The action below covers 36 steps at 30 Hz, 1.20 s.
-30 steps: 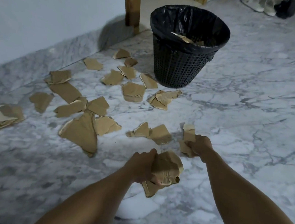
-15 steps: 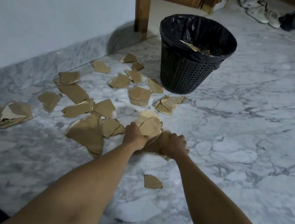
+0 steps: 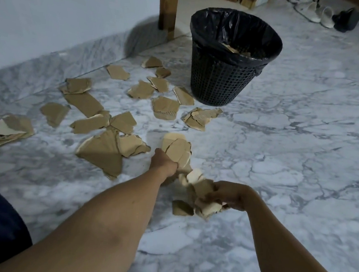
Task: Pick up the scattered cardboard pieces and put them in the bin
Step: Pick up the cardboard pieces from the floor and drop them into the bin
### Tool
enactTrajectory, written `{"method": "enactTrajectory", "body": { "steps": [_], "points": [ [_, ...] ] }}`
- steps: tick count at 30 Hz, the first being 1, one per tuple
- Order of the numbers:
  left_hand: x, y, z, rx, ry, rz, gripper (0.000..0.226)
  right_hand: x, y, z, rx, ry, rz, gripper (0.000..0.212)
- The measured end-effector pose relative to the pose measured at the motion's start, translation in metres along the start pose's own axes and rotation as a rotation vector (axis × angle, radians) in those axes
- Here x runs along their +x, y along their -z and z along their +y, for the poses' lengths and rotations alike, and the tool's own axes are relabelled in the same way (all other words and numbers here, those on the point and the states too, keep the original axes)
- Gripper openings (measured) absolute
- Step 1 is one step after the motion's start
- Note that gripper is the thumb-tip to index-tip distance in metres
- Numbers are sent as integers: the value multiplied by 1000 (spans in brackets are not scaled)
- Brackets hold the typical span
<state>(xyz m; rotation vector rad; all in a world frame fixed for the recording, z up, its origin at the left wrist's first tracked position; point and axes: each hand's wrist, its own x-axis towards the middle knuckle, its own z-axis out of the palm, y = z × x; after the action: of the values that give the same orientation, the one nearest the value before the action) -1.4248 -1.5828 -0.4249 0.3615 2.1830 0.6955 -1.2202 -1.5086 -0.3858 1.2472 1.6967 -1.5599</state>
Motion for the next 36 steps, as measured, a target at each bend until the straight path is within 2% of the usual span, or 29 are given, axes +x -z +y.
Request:
{"method": "enactTrajectory", "body": {
  "steps": [2, 4, 5, 7, 10, 12, 14, 16, 18, 21, 23, 25, 28, 29, 33, 34, 36],
  "points": [
    [-1, 2, 1, -151, 44, 11, 71, -1, -22, -12, -396, -30, -81, 38],
    [-3, 7, 4, -214, 39, 37, 66, 7, -54, -21, -780, -13, 66, 63],
    [-3, 11, 7, -227, 30, 50, 63, 12, -71, -24, -837, -11, 169, 69],
    [-3, 20, 9, -255, 14, 90, 52, 20, -95, -27, -818, -3, 307, 68],
    [-1, 43, 3, -234, 25, 276, 39, 18, -104, -38, -844, 69, 381, 51],
    [2, 59, -13, -86, 86, 407, 51, 19, -100, -45, -864, 82, 389, 47],
    [7, 72, -35, -21, 157, 461, 69, 23, -98, -53, -891, 39, 341, 51],
    [4, 85, -53, -44, 207, 440, 96, 30, -101, -58, -916, 12, 319, 49],
    [11, 93, -68, -96, 273, 413, 110, 34, -106, -62, -964, 4, 331, 45],
    [16, 103, -71, -89, 348, 345, 109, 38, -116, -66, -1083, 9, 350, 49],
    [14, 111, -68, -69, 333, 327, 94, 39, -121, -69, -1142, 21, 357, 51],
    [16, 114, -62, -136, 307, 274, 85, 40, -122, -73, -1141, 37, 364, 50],
    [24, 112, -62, -189, 373, 282, 111, 41, -117, -75, -1053, 53, 361, 43],
    [27, 111, -63, -204, 386, 295, 112, 41, -114, -75, -994, 52, 353, 37],
    [20, 107, -69, -224, 350, 298, 83, 48, -92, -70, -719, 34, 336, 20],
    [18, 106, -73, -216, 332, 300, 77, 49, -87, -71, -668, 15, 317, 23],
    [15, 108, -82, -115, 288, 302, 71, 55, -76, -69, -601, 6, 281, 49]
  ]
}}
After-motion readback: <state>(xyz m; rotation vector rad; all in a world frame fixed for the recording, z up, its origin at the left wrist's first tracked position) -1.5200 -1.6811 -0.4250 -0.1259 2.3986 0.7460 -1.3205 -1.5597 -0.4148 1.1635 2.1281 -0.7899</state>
